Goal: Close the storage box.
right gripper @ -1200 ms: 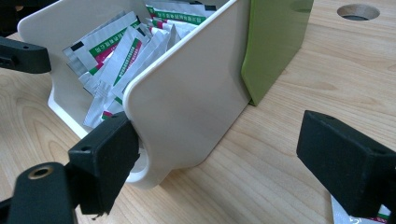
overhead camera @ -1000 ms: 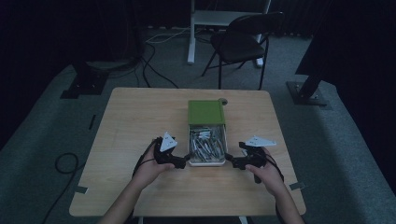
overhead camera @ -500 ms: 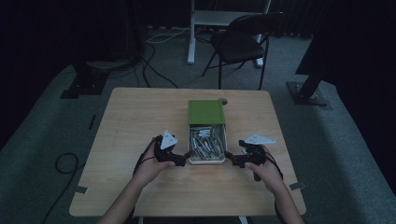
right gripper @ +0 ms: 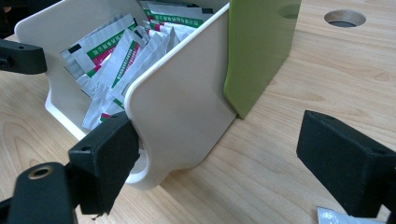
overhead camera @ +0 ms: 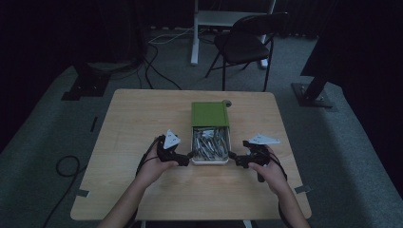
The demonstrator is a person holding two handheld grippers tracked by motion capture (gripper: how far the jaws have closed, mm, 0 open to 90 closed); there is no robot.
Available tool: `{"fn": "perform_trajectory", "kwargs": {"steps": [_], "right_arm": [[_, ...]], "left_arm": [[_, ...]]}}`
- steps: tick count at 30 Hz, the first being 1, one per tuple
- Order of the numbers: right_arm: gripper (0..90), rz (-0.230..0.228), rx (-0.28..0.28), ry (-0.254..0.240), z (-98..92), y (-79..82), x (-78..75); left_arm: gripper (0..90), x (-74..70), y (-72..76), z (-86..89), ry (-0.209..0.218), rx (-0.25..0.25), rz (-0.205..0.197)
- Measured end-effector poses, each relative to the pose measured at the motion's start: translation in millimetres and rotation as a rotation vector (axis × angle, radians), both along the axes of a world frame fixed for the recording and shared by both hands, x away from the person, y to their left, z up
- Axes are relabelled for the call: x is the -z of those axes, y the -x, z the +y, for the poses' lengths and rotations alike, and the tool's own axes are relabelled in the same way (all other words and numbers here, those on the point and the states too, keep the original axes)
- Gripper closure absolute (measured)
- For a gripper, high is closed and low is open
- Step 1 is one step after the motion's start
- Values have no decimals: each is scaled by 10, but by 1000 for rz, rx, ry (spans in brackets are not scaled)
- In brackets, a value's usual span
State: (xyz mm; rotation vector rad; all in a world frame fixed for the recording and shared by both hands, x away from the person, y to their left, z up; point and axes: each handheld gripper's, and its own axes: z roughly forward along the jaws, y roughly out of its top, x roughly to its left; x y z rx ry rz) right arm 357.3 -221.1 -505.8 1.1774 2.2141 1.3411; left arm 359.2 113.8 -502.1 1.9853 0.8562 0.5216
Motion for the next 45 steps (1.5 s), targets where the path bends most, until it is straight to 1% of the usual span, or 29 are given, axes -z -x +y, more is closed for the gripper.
{"fn": "perform_trajectory", "kwargs": {"steps": [6, 12, 21, 31, 35, 39, 41, 45], "right_arm": [[129, -2, 3, 3, 11, -27, -16], [129, -3, 17, 5, 16, -59, -28], [129, -3, 42, 7, 15, -112, -36], [129, -2, 55, 9, 21, -166, -38], [129, 1, 68, -4, 20, -200, -27], [129, -2, 70, 2, 31, -219, -33], [129, -3, 69, 7, 36, -231, -38], [129, -2, 74, 8, 47, -251, -43]], "left_arm": [[52, -5, -28, 7, 10, -6, 1], [52, -23, -58, -12, -2, -6, 0], [52, -33, -107, -26, -6, -6, 4], [53, -23, -147, -27, 8, -15, 10], [52, -20, -174, -34, 10, -23, 2], [52, -22, -196, -27, 8, -30, 3], [52, -23, -210, -27, 6, -31, -2], [52, -24, -239, -21, 11, -36, 3]]}}
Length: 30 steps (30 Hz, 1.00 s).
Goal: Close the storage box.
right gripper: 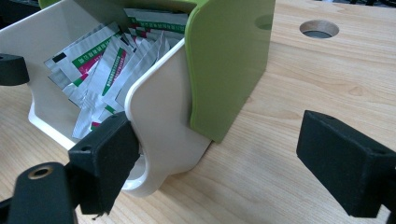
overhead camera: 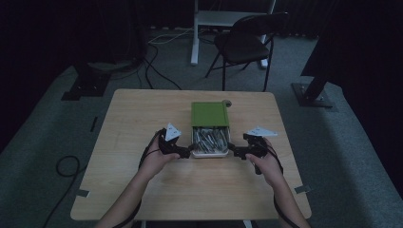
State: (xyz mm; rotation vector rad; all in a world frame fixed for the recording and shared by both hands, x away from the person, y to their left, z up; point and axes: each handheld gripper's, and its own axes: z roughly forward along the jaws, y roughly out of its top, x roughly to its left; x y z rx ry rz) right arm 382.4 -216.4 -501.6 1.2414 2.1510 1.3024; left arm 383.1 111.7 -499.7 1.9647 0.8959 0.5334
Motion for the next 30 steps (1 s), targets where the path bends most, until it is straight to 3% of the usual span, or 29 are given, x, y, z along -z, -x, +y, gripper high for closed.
{"fn": "perform_trajectory", "kwargs": {"steps": [30], "right_arm": [[129, -19, 41, 5, 66, -146, -9]], "left_arm": [[37, -16, -151, -16, -23, -23, -10]]}}
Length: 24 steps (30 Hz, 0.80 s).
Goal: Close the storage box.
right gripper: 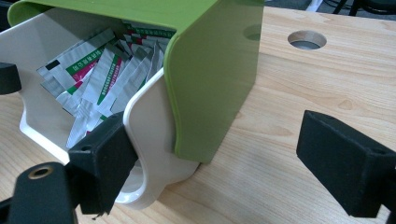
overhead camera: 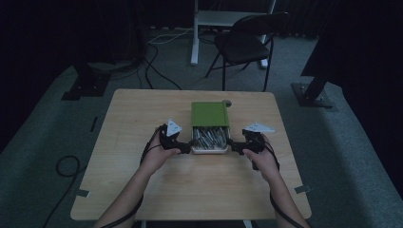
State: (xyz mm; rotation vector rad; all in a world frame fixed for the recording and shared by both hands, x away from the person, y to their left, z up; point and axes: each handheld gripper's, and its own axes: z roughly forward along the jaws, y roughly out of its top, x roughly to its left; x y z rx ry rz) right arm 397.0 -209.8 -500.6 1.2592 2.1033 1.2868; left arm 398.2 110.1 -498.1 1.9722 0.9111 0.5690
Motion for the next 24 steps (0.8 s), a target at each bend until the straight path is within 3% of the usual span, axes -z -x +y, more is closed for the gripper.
{"fn": "perform_trajectory", "kwargs": {"steps": [24], "right_arm": [[129, -7, 34, -2, 25, -125, 4]], "left_arm": [[37, -2, -112, -23, -8, -30, -13]]}}
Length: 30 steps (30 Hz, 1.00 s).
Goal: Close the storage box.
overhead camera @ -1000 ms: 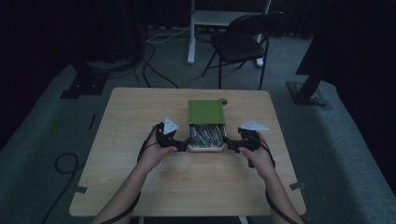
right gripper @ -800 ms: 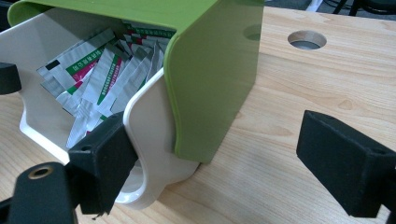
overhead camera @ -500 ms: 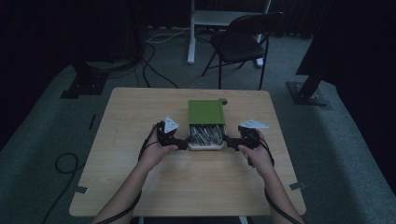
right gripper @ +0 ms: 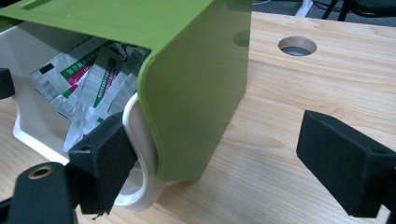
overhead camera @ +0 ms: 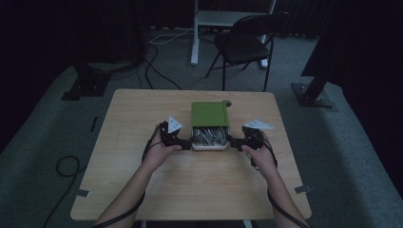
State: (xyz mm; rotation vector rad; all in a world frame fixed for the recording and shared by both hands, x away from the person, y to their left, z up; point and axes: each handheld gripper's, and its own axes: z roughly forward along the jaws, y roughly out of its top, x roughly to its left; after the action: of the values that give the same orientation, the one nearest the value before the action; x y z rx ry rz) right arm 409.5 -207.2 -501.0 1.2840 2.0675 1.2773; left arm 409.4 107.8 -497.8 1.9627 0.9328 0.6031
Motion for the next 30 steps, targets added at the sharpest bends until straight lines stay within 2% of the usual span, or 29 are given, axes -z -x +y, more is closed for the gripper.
{"fn": "perform_trajectory", "kwargs": {"steps": [4, 7, 20, 23, 30], "right_arm": [[129, -2, 8, 4, 7, -24, -4], [129, -2, 12, 2, 9, -40, -2], [129, -5, 37, -8, 25, -82, 10], [129, -9, 40, -4, 29, -85, 7], [129, -8, 45, -11, 32, -86, 11]], "left_arm": [[37, -8, -16, -12, -10, -9, 0], [37, -1, -31, -14, 1, -19, 3], [34, -1, -59, -44, -27, -45, -15], [34, -15, -55, -61, -39, -57, -7], [34, -19, -68, -57, -26, -70, 20]]}}
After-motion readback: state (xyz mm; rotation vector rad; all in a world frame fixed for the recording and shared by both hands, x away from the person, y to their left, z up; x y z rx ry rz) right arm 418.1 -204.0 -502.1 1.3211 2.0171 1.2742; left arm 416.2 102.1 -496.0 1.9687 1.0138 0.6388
